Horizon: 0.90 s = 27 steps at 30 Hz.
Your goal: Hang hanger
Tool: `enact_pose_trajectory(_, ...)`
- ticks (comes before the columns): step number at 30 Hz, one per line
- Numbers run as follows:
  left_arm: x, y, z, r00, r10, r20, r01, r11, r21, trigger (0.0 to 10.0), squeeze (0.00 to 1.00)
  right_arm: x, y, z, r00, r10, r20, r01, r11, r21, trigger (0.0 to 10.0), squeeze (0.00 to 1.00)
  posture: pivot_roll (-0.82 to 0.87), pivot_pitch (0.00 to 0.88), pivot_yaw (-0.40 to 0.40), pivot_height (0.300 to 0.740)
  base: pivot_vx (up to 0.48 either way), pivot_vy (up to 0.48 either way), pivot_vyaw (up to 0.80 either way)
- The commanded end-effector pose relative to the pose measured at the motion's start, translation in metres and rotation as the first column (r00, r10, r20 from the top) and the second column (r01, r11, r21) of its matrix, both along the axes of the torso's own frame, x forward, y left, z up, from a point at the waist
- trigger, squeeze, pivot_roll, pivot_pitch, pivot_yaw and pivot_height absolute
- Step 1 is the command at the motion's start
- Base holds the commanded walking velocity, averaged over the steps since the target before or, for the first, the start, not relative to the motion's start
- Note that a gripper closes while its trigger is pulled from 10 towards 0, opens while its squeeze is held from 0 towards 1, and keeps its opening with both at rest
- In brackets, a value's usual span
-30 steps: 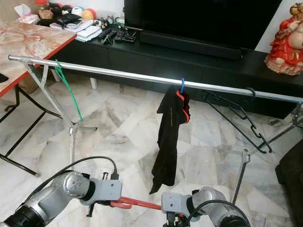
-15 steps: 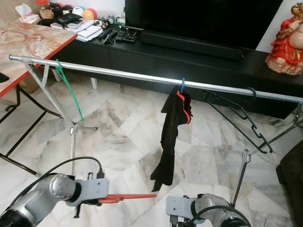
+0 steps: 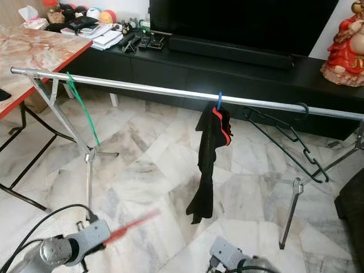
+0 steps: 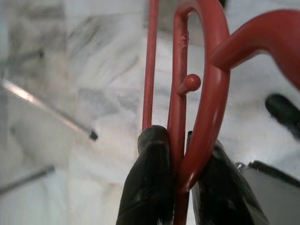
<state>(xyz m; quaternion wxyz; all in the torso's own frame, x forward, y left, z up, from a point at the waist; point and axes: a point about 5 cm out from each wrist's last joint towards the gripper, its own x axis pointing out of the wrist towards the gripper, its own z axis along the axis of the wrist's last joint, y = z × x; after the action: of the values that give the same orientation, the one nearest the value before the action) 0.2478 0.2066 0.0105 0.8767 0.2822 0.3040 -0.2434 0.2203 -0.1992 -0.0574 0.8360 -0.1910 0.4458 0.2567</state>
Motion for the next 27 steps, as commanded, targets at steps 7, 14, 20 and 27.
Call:
enact_pose_trajectory(7, -0.009, -0.007, -0.005, 0.956, 0.288, -0.051, -0.29, 0.911, -0.293, 10.0, 0.0, -0.024, 0.002, -0.016, 0.927, -0.369, -0.073, 0.376, 0.917, 0.134, 10.0, 0.0, 0.01, 0.152, -0.049, 0.74, 0.0, 0.0, 0.0)
enact_pose_trajectory(14, 0.002, -0.005, 0.004, 0.899, 0.438, -0.035, -0.415, 0.821, -0.391, 10.0, 0.0, -0.028, 0.004, -0.02, 0.885, -0.459, -0.076, 0.465, 0.875, 0.133, 10.0, 0.0, 0.01, 0.145, -0.041, 0.74, 0.0, 0.0, 0.0)
enact_pose_trajectory(20, 0.007, -0.005, 0.009, 0.802, 0.597, -0.027, -0.535, 0.698, -0.477, 10.0, 0.0, -0.034, 0.002, -0.024, 0.799, -0.595, -0.091, 0.601, 0.788, 0.129, 10.0, 0.0, 0.01, 0.137, -0.041, 0.74, 0.0, 0.0, 0.0)
enact_pose_trajectory(27, 0.002, -0.014, 0.017, 0.792, 0.61, 0.009, -0.519, 0.681, -0.517, 10.0, 0.0, -0.055, -0.007, -0.032, 0.708, -0.694, -0.126, 0.706, 0.701, 0.105, 10.0, 0.0, 0.01, 0.117, -0.036, 0.74, 0.0, 0.0, 0.0)
